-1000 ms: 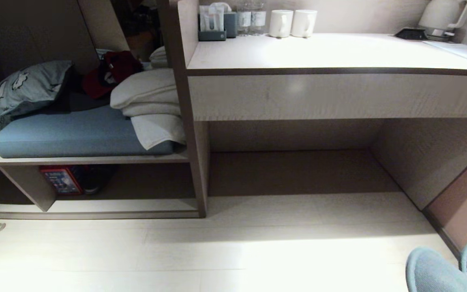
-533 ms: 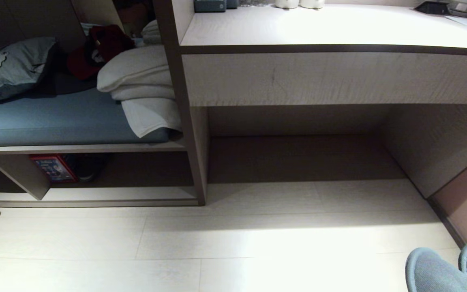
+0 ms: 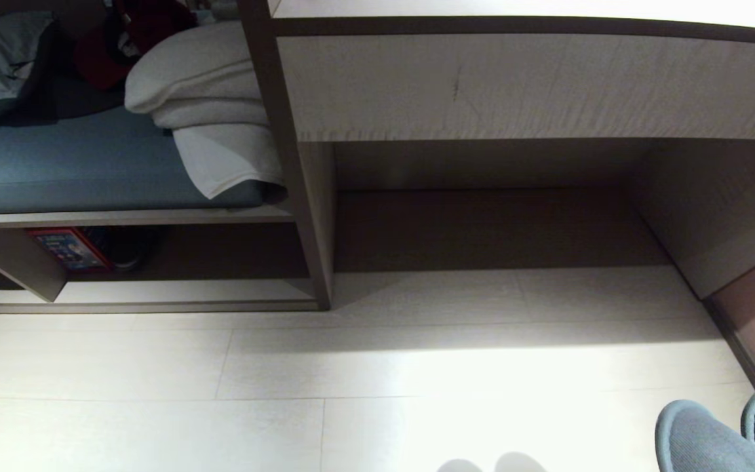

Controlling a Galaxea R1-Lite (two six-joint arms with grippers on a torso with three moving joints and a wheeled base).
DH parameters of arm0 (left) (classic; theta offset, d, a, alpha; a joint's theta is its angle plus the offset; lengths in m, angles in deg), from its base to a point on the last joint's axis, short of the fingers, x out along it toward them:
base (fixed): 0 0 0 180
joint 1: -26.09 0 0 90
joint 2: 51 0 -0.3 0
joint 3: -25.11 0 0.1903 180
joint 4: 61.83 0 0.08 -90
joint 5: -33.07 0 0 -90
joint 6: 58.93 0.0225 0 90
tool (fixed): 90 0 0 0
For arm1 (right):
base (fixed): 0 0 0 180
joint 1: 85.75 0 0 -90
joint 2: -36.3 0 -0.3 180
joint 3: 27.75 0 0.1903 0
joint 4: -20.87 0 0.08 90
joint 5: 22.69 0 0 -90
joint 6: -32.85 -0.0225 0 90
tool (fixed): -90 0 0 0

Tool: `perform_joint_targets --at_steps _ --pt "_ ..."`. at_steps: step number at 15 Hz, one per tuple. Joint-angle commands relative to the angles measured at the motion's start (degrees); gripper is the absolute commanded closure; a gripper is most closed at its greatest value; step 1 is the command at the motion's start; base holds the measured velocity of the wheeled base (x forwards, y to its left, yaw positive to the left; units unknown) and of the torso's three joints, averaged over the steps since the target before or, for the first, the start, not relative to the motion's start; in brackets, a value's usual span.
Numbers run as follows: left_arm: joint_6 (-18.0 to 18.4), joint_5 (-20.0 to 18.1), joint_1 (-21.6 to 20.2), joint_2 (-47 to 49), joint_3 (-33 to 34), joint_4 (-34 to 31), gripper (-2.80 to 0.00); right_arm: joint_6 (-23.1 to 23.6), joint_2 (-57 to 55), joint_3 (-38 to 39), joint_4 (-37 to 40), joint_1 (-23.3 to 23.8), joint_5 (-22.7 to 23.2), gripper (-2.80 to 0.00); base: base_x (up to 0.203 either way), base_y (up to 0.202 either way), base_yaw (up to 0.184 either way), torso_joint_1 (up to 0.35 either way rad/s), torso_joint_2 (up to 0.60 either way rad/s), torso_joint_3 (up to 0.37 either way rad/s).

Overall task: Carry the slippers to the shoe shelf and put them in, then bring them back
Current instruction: Place the slippers on the floor

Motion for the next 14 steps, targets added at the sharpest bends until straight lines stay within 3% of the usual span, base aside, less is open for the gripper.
perform_joint_targets --at_steps 1,14 --pt "-0.05 0.02 0.0 0.0 0.0 0.01 0.0 0.06 0.01 0.01 0.0 0.0 0.03 0.0 0.0 0.0 0.0 0.002 0.0 -0.193" --pt "-0.05 0.11 0.0 0.0 0.0 0.01 0.0 0.06 0.01 0.01 0.0 0.0 0.03 0.0 0.0 0.0 0.0 0.003 0.0 -0.198"
